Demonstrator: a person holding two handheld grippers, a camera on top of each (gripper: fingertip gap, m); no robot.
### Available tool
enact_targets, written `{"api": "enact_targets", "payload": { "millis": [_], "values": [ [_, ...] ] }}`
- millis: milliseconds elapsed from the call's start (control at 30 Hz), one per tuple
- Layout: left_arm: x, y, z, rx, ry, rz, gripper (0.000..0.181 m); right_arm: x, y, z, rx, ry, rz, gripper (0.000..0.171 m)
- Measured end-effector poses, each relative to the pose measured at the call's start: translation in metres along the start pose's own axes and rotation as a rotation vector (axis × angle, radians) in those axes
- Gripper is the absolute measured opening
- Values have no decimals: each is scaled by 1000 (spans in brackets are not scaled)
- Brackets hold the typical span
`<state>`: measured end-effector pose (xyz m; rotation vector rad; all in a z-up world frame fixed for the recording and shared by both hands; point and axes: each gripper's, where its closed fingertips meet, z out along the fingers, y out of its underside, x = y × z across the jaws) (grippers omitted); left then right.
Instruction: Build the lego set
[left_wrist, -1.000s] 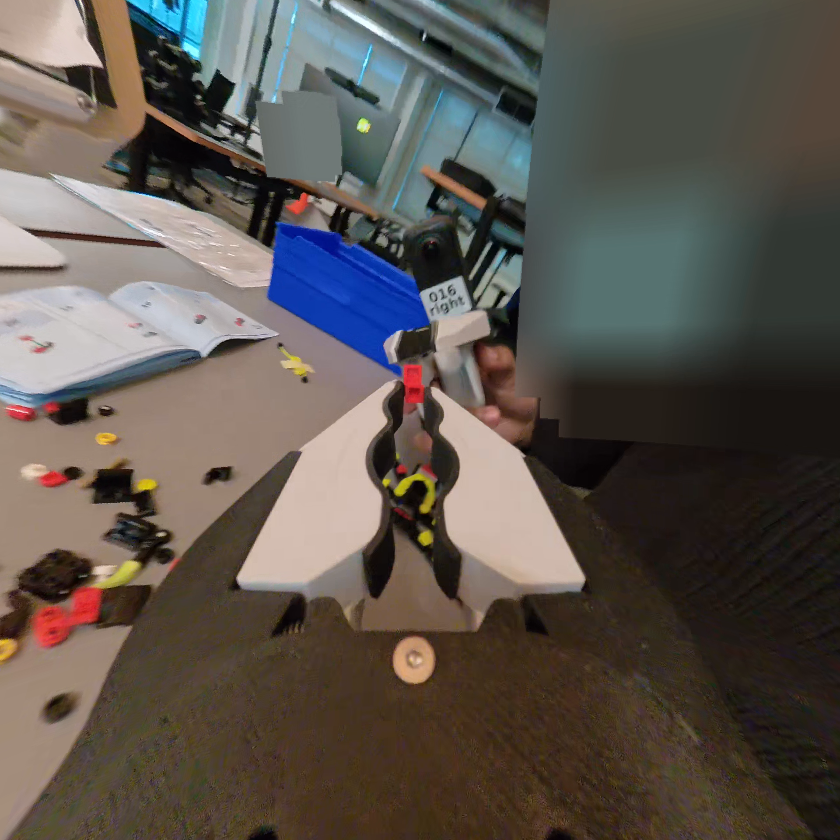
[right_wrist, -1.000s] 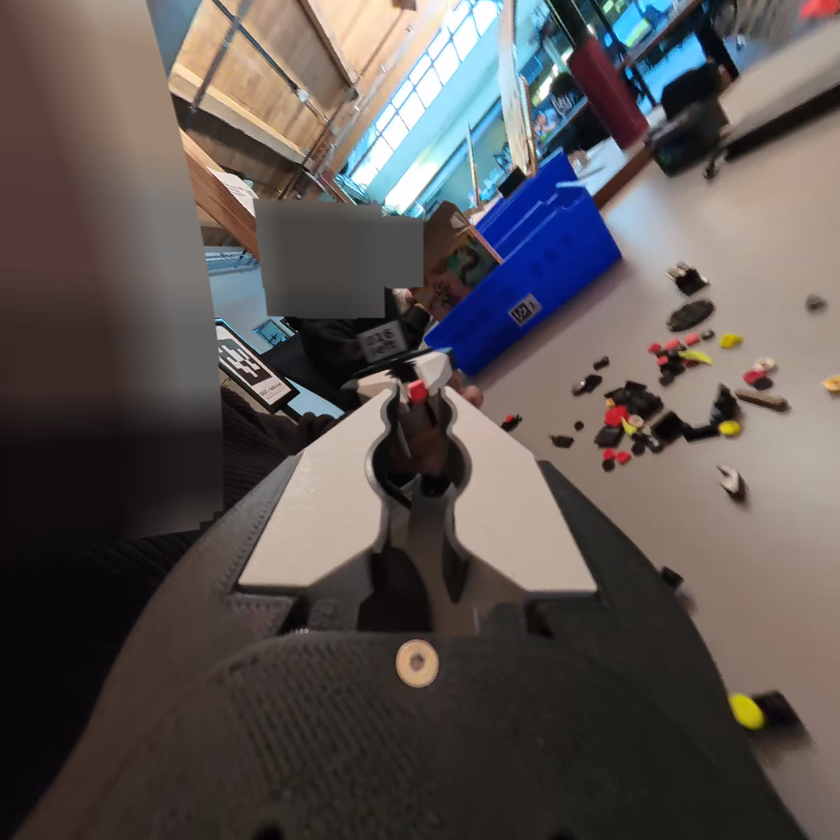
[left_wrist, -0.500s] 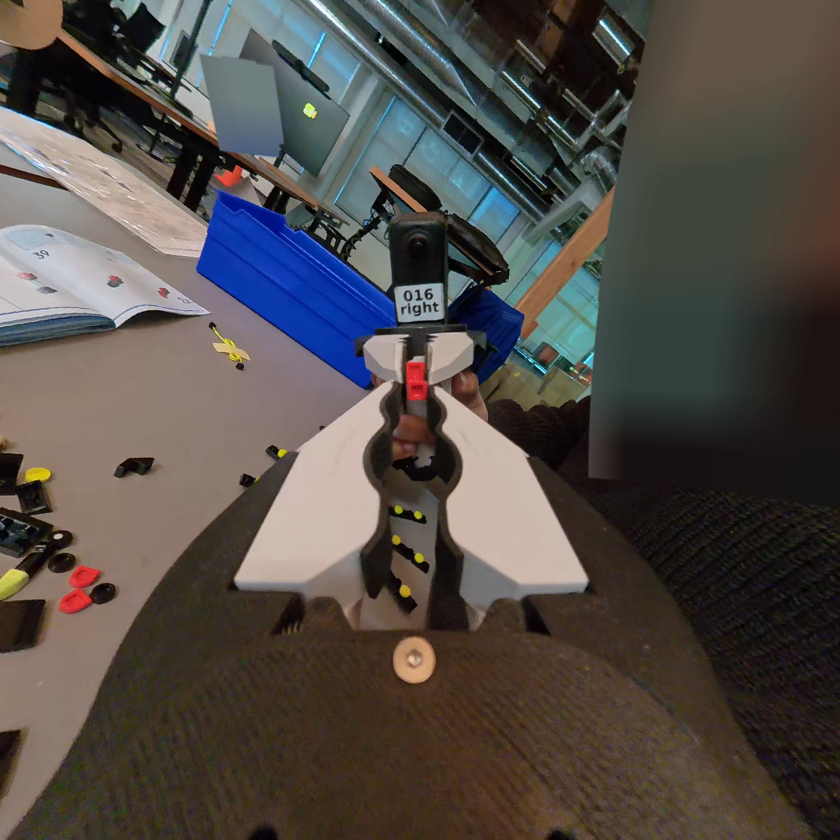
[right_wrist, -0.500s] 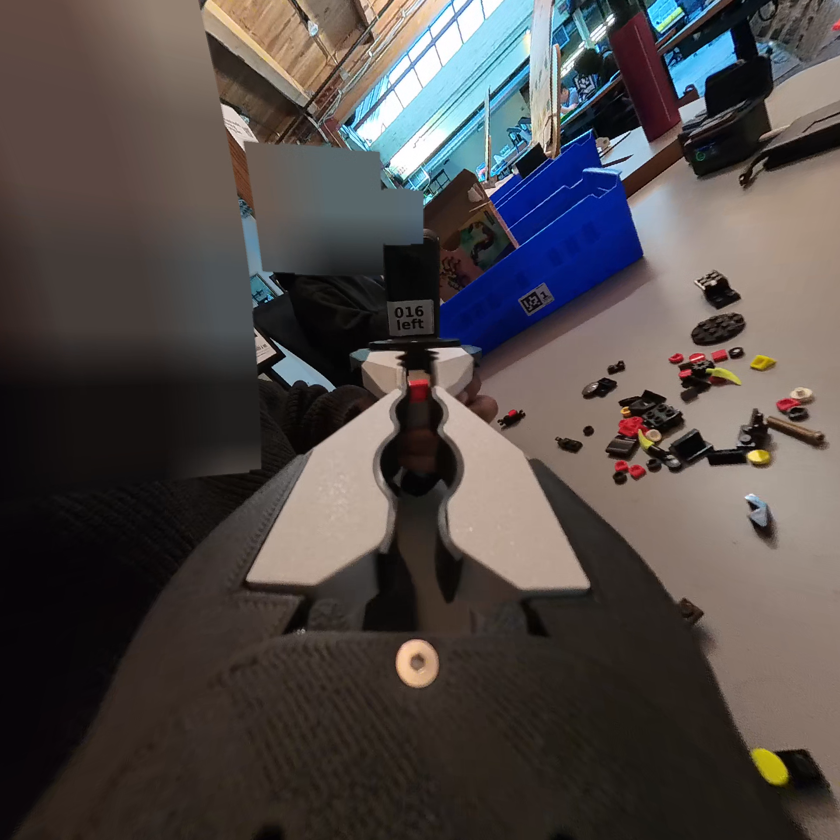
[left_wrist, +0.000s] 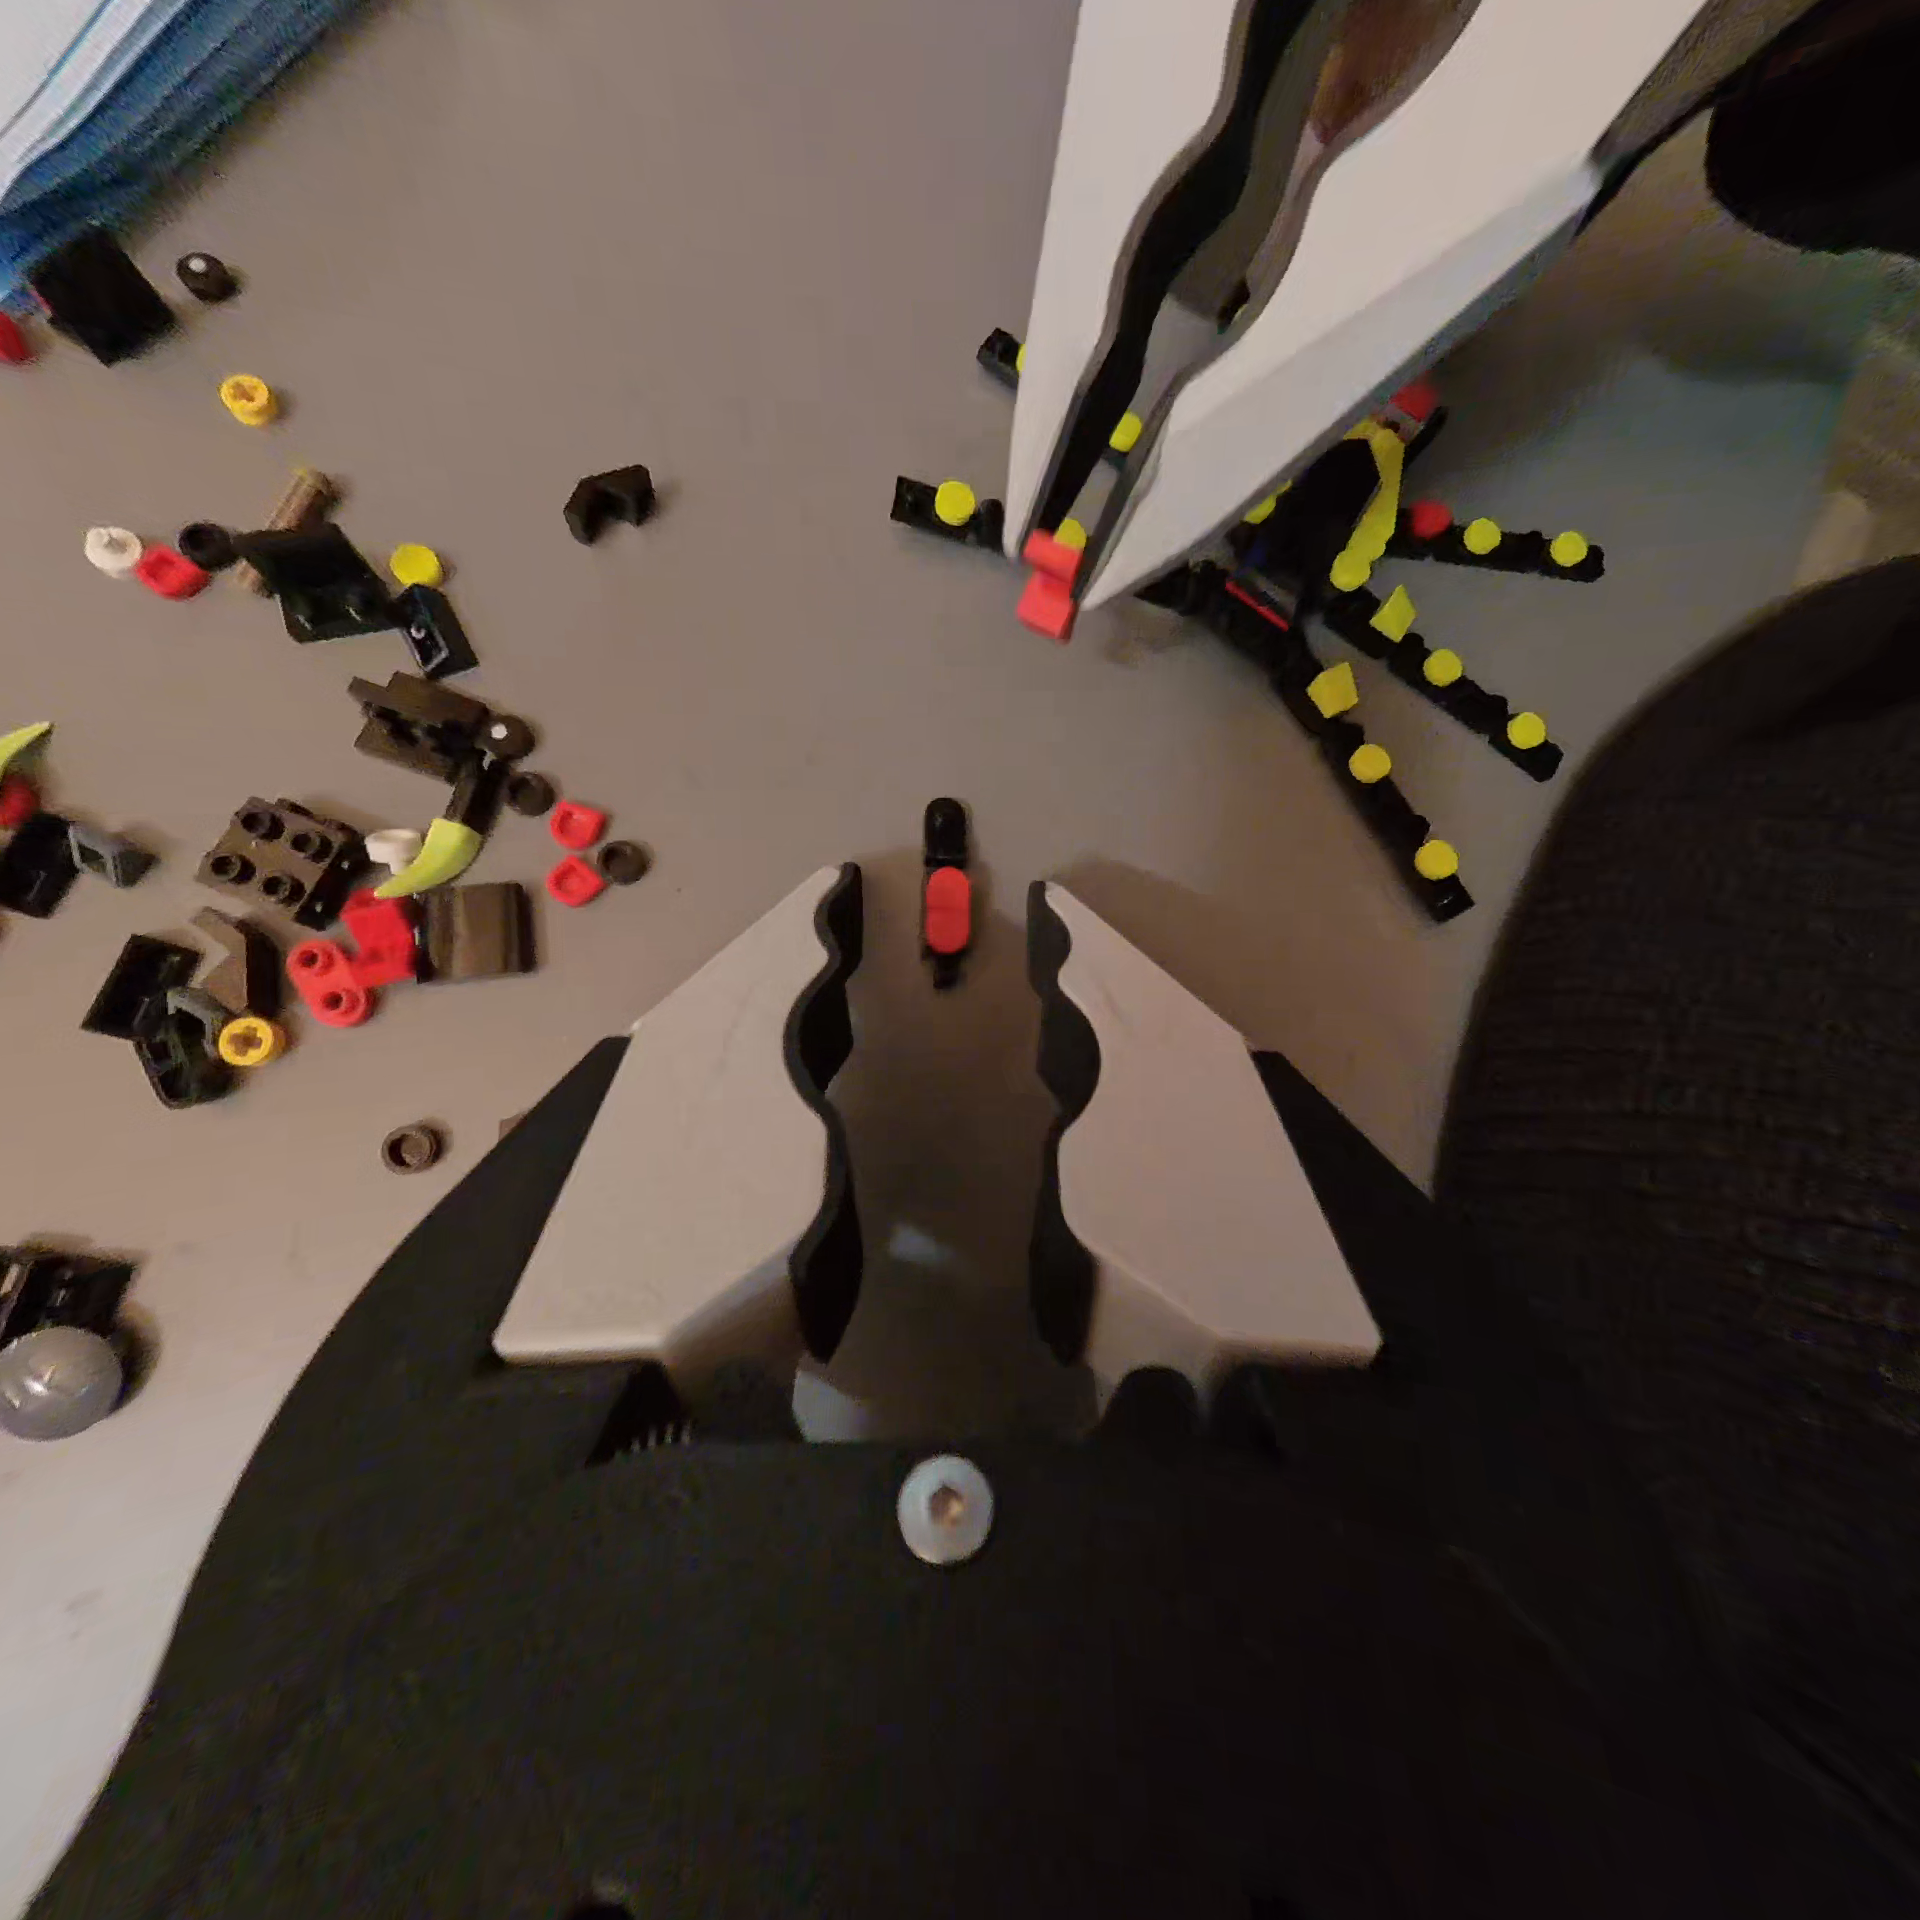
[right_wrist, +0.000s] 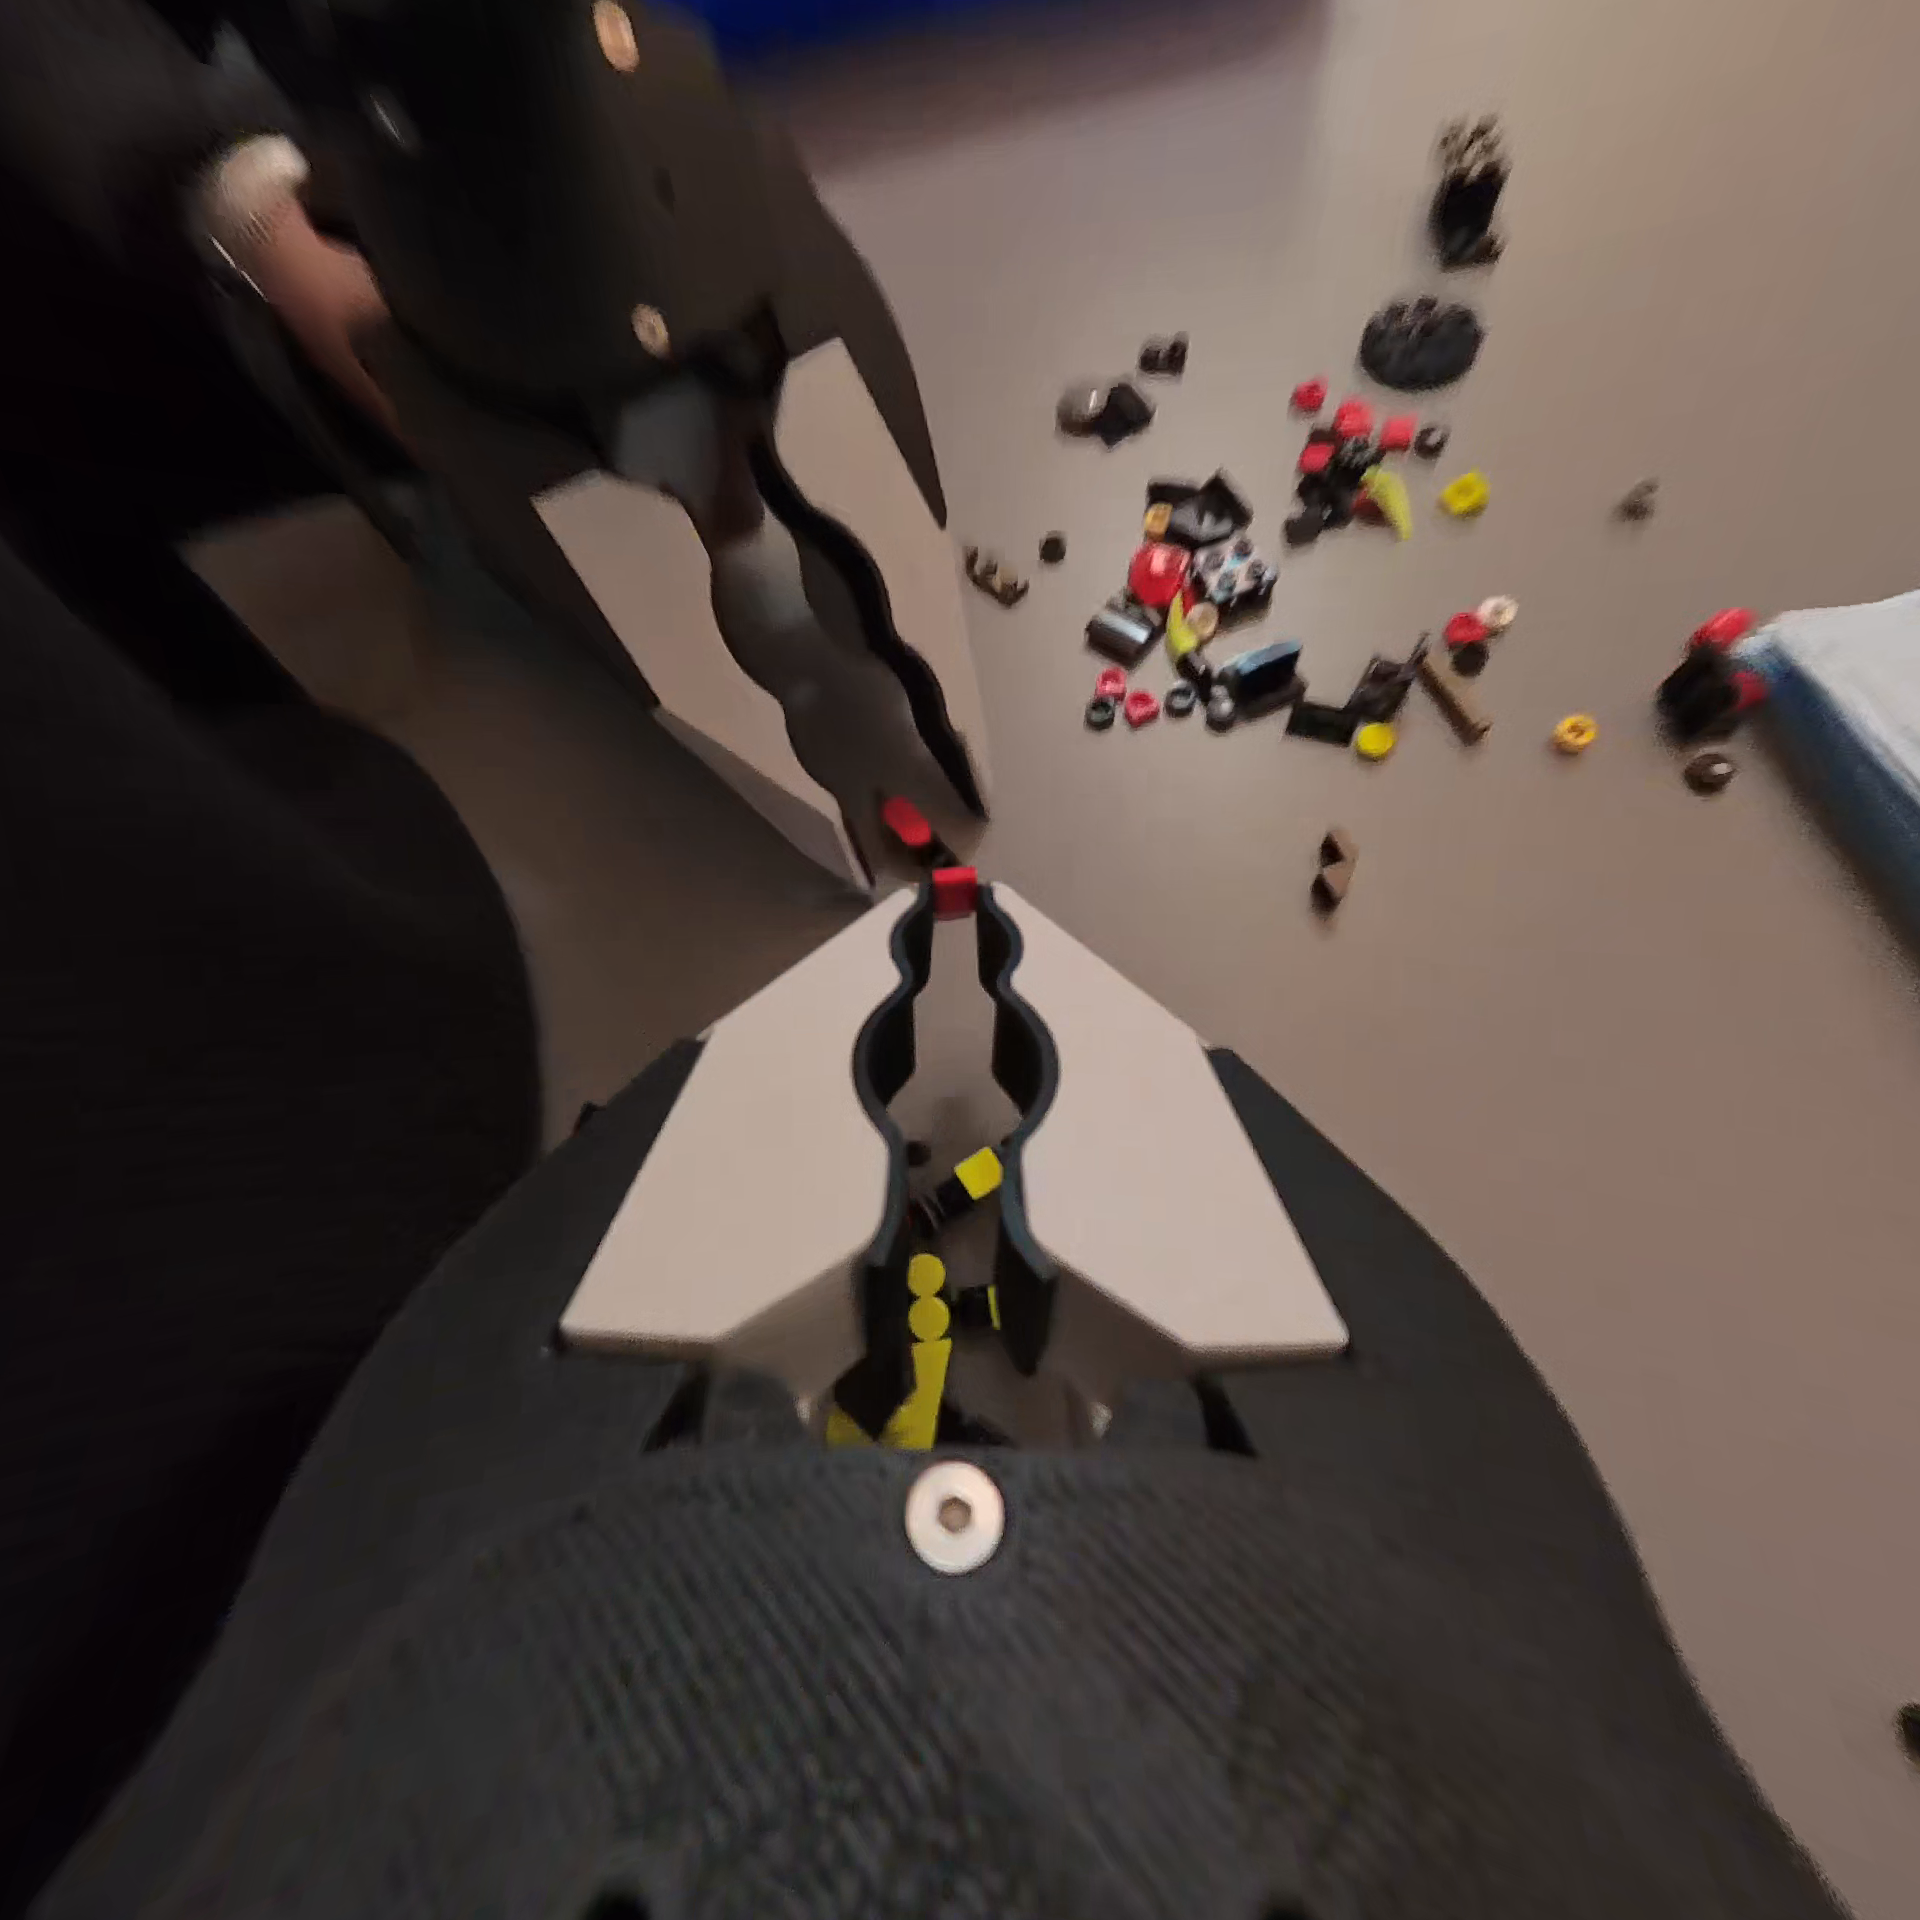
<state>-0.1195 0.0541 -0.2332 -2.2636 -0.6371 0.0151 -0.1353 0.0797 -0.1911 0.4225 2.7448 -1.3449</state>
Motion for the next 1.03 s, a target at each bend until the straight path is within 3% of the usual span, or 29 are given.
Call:
{"api": "enact_targets", "payload": {
  "millis": [33, 167, 300, 633, 1033],
  "values": [
    [-1, 0, 2, -9, -13, 3, 25, 0, 3, 2, -28, 4, -13, 6],
    [0, -1, 3, -10, -28, 28, 5, 6, 21, 11, -193, 44, -129, 6],
    [1, -1, 2, -8, -8, 32, 4, 3, 30, 22, -303, 29, -244, 6],
    [8, 4, 0, -24, 30, 141, 6, -9, 28, 36, -341, -41, -298, 6],
    [10, 4, -2, 2, 126, 38, 6, -18, 16, 34, -220, -100, -300, 6]
  ]
}}
